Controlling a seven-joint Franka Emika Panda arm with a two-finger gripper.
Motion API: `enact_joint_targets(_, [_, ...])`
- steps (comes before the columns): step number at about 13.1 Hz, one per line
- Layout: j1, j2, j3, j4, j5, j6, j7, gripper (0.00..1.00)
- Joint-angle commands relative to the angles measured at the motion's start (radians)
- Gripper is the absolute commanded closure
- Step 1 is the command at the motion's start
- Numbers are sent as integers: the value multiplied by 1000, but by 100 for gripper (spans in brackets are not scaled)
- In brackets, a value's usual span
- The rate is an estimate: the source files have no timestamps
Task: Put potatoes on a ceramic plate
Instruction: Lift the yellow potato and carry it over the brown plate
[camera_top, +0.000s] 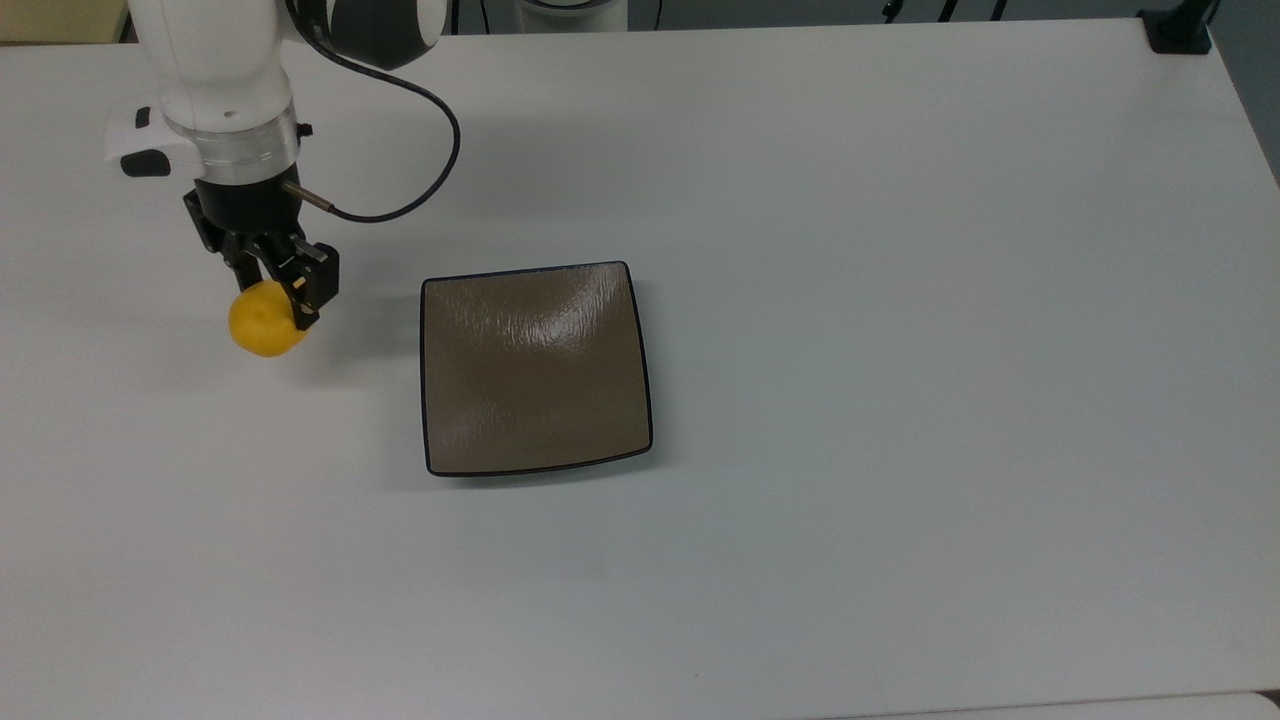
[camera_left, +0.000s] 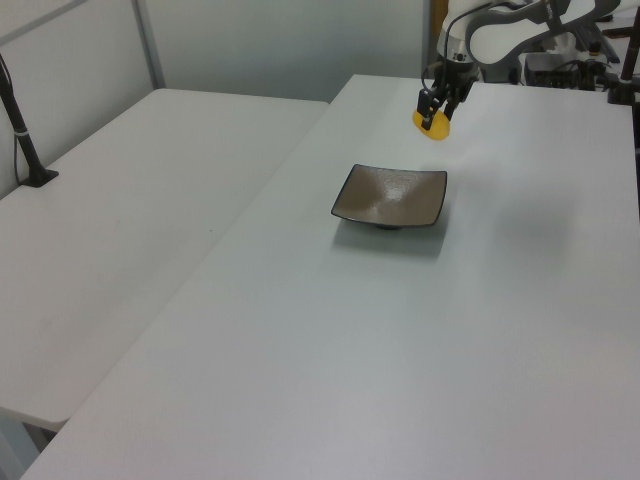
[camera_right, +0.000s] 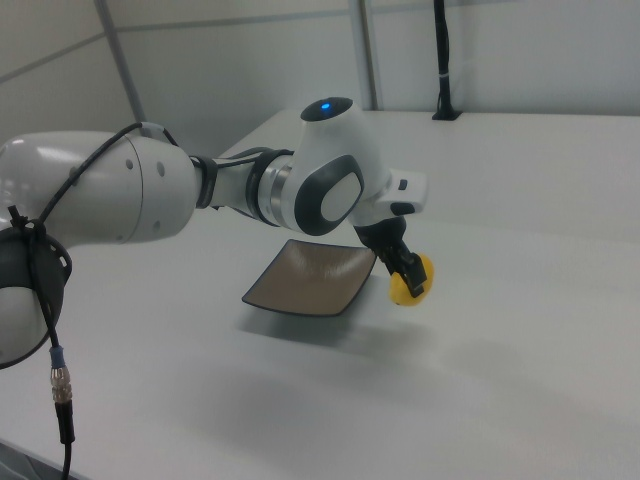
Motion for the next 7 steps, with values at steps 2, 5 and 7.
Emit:
enact_joint_targets(2, [24, -11, 30, -6, 155, -5, 128, 69])
enact_joint_targets(5, [26, -11, 98, -3, 201, -96, 134, 69])
enact_joint_targets(7, [59, 8, 122, 2, 197, -98, 126, 68])
